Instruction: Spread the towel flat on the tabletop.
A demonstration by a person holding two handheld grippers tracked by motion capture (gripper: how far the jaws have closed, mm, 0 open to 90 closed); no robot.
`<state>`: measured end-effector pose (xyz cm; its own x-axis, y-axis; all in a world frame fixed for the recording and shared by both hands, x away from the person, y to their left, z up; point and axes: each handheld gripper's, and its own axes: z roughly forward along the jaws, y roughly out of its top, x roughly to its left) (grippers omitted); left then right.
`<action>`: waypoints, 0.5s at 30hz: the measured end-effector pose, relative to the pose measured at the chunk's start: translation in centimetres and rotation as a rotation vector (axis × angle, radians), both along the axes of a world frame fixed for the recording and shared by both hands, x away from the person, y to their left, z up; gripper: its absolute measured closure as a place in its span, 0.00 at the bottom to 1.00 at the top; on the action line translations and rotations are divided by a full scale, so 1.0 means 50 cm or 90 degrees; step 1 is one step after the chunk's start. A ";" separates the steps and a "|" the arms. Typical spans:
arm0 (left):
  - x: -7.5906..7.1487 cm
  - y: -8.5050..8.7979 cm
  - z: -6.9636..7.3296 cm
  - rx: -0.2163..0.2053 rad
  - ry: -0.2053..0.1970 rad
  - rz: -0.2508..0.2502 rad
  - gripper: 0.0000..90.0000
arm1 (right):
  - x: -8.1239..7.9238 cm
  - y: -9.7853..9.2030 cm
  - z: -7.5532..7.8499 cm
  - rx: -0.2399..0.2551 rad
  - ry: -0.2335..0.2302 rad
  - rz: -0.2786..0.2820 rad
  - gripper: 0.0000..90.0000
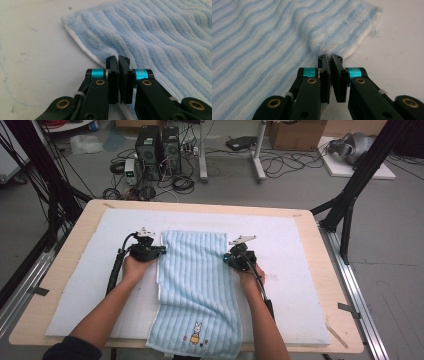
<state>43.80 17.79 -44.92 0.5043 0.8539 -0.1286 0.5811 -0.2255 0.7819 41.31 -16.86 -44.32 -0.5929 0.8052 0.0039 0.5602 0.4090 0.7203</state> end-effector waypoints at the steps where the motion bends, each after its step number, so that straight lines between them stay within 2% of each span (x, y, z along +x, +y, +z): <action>1: 0.010 0.000 0.000 -0.004 0.003 0.008 0.96 | 0.009 -0.001 0.000 -0.003 -0.004 -0.008 0.95; 3: 0.029 -0.006 0.001 -0.013 0.004 0.024 0.96 | 0.023 -0.001 -0.001 -0.009 -0.013 -0.029 0.95; 6: 0.050 -0.016 0.003 -0.011 -0.013 0.032 0.97 | 0.043 0.002 -0.001 -0.023 -0.032 -0.050 0.95; 8: 0.065 -0.020 0.006 0.004 -0.012 0.024 0.97 | 0.057 0.003 0.001 -0.028 -0.039 -0.071 0.95; 11: 0.078 -0.026 0.013 -0.007 -0.034 0.026 0.96 | 0.075 0.001 0.008 -0.033 -0.056 -0.109 0.95; 12: 0.077 -0.027 0.015 -0.007 -0.038 0.031 0.93 | 0.078 0.001 0.012 -0.032 -0.060 -0.121 0.94; 13: 0.076 -0.026 0.017 -0.008 -0.037 0.038 0.83 | 0.081 0.000 0.014 -0.027 -0.062 -0.128 0.91; 14: 0.076 -0.023 0.018 -0.015 -0.023 0.043 0.68 | 0.081 -0.002 0.016 -0.023 -0.063 -0.132 0.87; 15: 0.074 -0.017 0.019 -0.022 -0.009 0.039 0.60 | 0.078 -0.005 0.019 -0.017 -0.061 -0.136 0.83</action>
<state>47.51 16.92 -43.96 0.4531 0.8785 -0.1513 0.5822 -0.1630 0.7966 45.23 -17.14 -43.39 -0.4057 0.9116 -0.0666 0.5656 0.3076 0.7651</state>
